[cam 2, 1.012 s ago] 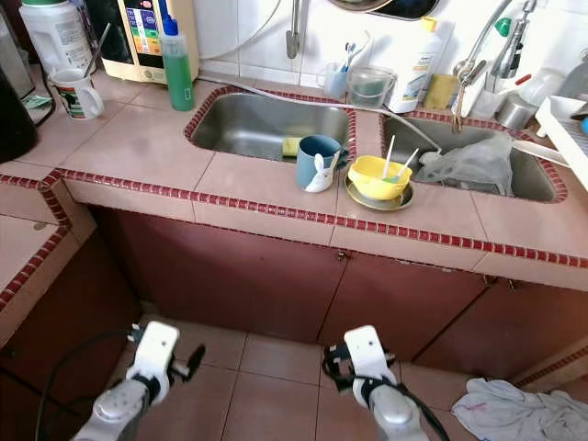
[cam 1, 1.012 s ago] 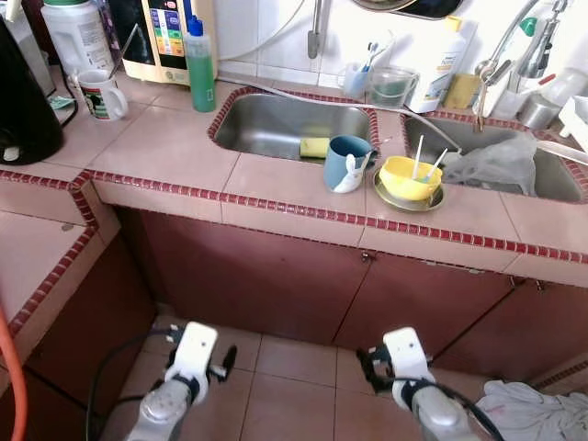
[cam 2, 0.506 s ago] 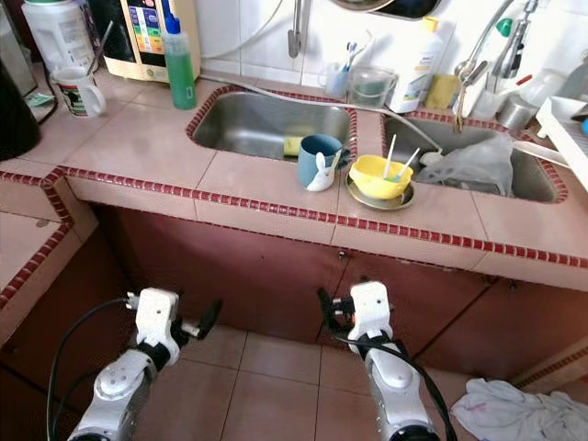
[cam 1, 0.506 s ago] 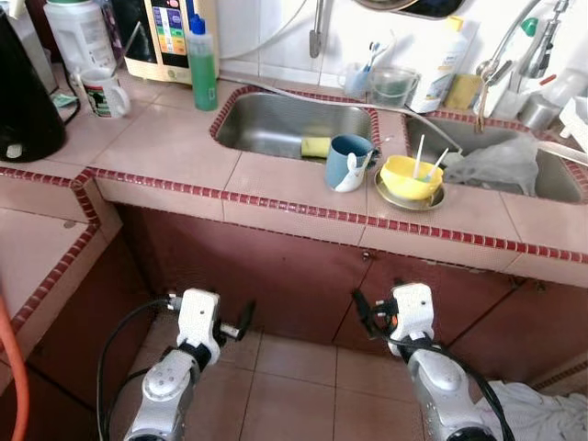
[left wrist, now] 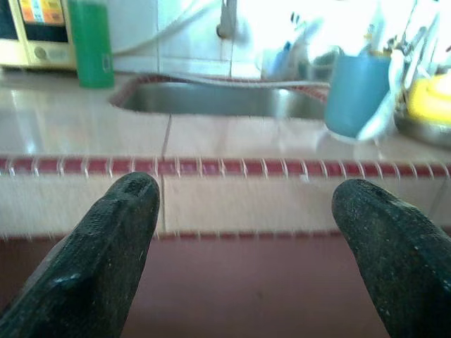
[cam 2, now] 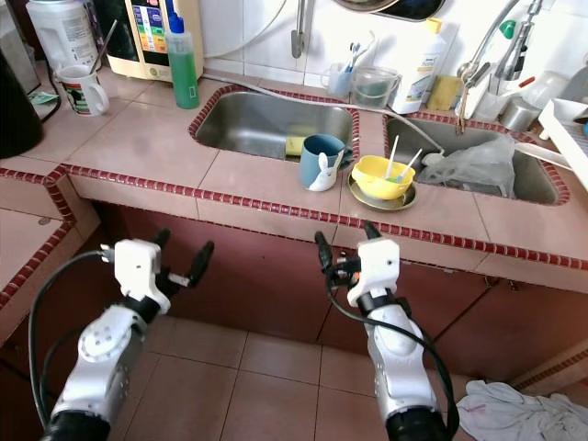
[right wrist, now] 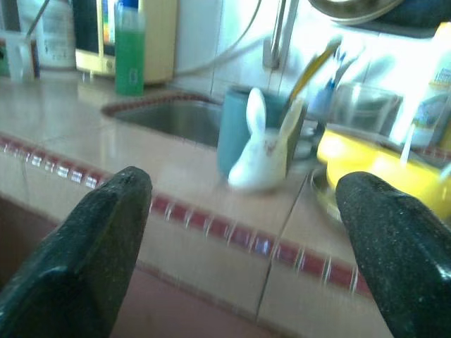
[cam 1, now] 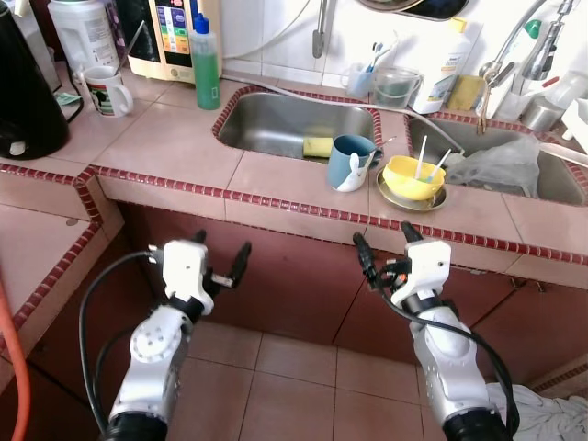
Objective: Kitchen organization
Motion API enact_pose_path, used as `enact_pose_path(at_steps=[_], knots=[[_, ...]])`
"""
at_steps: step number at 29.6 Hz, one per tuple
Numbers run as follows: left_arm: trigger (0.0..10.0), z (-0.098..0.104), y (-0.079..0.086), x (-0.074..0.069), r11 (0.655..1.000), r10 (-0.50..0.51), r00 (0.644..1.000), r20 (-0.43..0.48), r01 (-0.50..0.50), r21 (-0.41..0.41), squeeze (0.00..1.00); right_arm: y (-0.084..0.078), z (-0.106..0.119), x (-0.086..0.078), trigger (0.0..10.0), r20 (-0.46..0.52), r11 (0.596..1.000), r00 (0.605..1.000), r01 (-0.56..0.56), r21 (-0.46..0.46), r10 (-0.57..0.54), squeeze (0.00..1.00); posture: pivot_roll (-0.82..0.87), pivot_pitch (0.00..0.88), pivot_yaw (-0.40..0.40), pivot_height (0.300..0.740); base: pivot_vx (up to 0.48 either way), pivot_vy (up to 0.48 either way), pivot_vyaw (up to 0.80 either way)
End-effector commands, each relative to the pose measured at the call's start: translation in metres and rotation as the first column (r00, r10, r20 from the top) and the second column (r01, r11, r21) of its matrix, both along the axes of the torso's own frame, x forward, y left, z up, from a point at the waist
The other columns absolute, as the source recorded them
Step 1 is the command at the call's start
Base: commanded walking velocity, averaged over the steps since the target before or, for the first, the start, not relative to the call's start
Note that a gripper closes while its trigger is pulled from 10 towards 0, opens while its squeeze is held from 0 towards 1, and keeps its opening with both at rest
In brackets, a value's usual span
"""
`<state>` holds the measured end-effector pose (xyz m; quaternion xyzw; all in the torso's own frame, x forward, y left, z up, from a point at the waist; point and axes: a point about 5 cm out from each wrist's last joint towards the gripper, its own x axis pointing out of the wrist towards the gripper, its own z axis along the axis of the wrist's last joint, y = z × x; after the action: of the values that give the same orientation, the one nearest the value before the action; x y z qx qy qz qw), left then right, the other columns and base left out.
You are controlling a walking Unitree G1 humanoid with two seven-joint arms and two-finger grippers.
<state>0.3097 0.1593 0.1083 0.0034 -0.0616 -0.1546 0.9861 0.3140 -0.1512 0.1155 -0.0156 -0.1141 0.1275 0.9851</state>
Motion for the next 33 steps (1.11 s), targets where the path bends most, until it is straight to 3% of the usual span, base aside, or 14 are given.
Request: enact_pose_path(at_steps=[1,6,7,13,16,19,22,27,33], knots=[[10.0,0.014,-0.001,0.007,1.000,-0.003,1.000,0.028,0.003,-0.006,0.00,-0.006,0.023,0.008,10.0,0.060,1.000,0.998,0.017,0.016,-0.018,1.00,0.11,0.000,-0.071,0.740,0.000,0.000,0.00],[10.0,0.022,0.001,0.010,1.000,0.011,0.999,0.046,-0.010,-0.015,0.00,-0.009,0.034,0.009,10.0,0.089,0.999,0.996,0.024,0.036,-0.027,1.00,0.11,0.000,-0.065,0.740,0.000,0.000,0.00],[10.0,0.025,0.003,0.010,0.999,0.026,0.999,0.045,-0.024,-0.039,0.00,-0.011,0.035,0.008,10.0,0.090,0.999,0.995,0.031,0.031,-0.033,0.00,0.11,0.000,-0.070,0.740,0.000,0.000,0.00],[10.0,0.028,-0.010,0.002,0.998,0.016,0.998,0.058,-0.012,-0.068,0.00,-0.005,0.028,-0.001,10.0,0.092,0.999,0.996,0.017,-0.047,-0.012,0.00,0.11,0.000,-0.075,0.740,0.000,0.000,0.00],[10.0,0.033,-0.014,-0.003,0.999,0.001,0.996,0.087,0.003,-0.044,0.00,-0.003,0.030,-0.004,10.0,0.110,0.998,0.994,0.007,-0.067,0.001,0.00,0.10,0.000,-0.072,0.740,0.000,0.000,0.00],[10.0,0.034,-0.012,-0.010,0.999,0.000,0.995,0.100,0.004,-0.039,0.00,-0.005,0.028,-0.009,10.0,0.108,0.997,0.994,0.013,-0.079,-0.005,0.00,0.10,0.000,-0.069,0.740,0.000,0.000,0.00],[10.0,0.020,-0.005,-0.016,0.999,0.011,0.999,0.042,-0.009,-0.053,0.00,-0.010,0.018,-0.017,10.0,0.081,0.996,0.997,0.020,-0.092,-0.013,0.00,0.10,0.000,-0.060,0.740,0.000,0.000,0.00],[10.0,0.021,0.003,-0.018,0.998,0.059,0.998,0.039,-0.058,-0.010,0.00,-0.017,0.012,-0.024,10.0,0.047,0.991,0.999,0.029,-0.128,-0.024,0.00,0.10,0.000,-0.058,0.740,0.000,0.000,0.00],[10.0,0.021,0.000,-0.019,0.998,0.055,0.998,0.036,-0.056,0.018,0.00,-0.016,0.011,-0.023,10.0,0.025,0.991,0.998,0.055,-0.118,-0.052,0.00,0.09,0.000,-0.057,0.740,0.000,0.000,-0.43]])
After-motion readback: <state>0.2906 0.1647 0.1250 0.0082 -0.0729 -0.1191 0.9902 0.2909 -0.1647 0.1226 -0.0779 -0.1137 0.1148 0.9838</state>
